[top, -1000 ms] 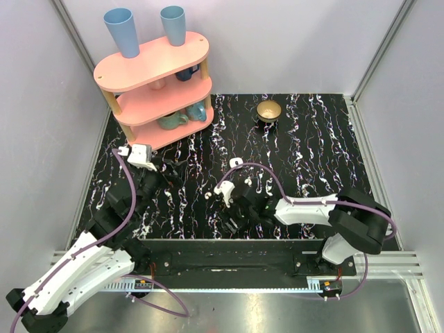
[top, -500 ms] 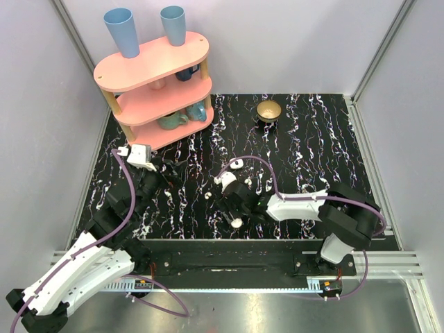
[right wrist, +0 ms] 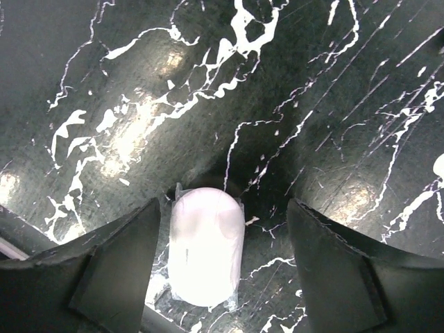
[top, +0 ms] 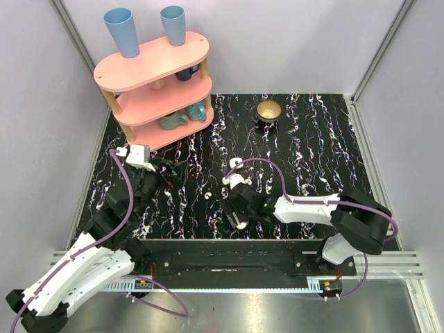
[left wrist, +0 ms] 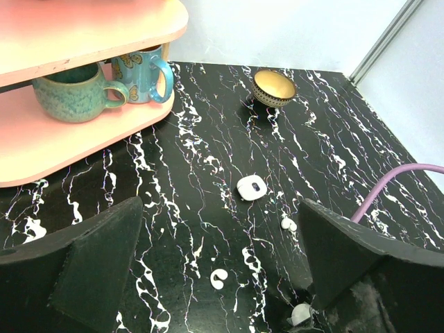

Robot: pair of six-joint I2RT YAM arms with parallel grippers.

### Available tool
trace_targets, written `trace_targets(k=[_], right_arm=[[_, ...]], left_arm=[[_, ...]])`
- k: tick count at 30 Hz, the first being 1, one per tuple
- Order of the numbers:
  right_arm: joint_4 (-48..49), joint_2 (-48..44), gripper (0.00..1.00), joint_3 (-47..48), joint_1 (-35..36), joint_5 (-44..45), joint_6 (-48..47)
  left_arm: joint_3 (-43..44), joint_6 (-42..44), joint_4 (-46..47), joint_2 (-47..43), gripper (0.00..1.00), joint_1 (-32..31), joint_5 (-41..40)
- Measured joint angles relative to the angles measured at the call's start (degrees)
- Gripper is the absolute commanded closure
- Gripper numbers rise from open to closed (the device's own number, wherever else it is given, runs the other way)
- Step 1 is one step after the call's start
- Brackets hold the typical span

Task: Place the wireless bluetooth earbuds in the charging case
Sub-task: Move the charging case to the corner of the board, then pick up the charging case from the corner of the board.

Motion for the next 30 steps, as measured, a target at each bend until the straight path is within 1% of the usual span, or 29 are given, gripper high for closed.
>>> trace_targets(k=[5,11,13,18,19,22,23,30], right_arm=[[-0.9,-0.6,0.18,0.0,0.5,-1.2,0.3],[-2.8,-1.3,0.23,0.0,1.3,-1.9,2.4],[-3.2,-1.4,0.27,0.0,1.9,-1.7,3.6],[-3.5,-1.4,0.28,0.0,3.5,-1.2,6.1],[-3.4,-1.5,0.3,0.0,3.8,-1.0,6.5],[-2.9,-1.6,0.31,-0.5,4.7,0.0,7.3],[-2.9,-1.6,0.34,-0.5,4.8,0.3,7.6],[-3.1,-1.4,0.32,-0.5,5.3,2.5,10.6]], left_arm=[[0.0,-0.2,-0.5,0.0,0.01,0.0,0.4],[0.0,-0.4,-1.4,0.0,0.01,0.0,0.8],[0.0,-0.4,-1.5,0.0,0.01,0.0,1.0],[0.4,-0.5,-2.8,0.5,0.01,0.0,1.4],[0.7,-0.5,-3.1,0.9,0.01,0.0,1.5],[1.9,-0.5,-3.4,1.7,0.01,0.0,2.6],[2.2,-0.5,-3.4,1.8,0.01,0.0,2.9],[2.5,-1.3,-3.4,1.2,0.01,0.0,5.6]])
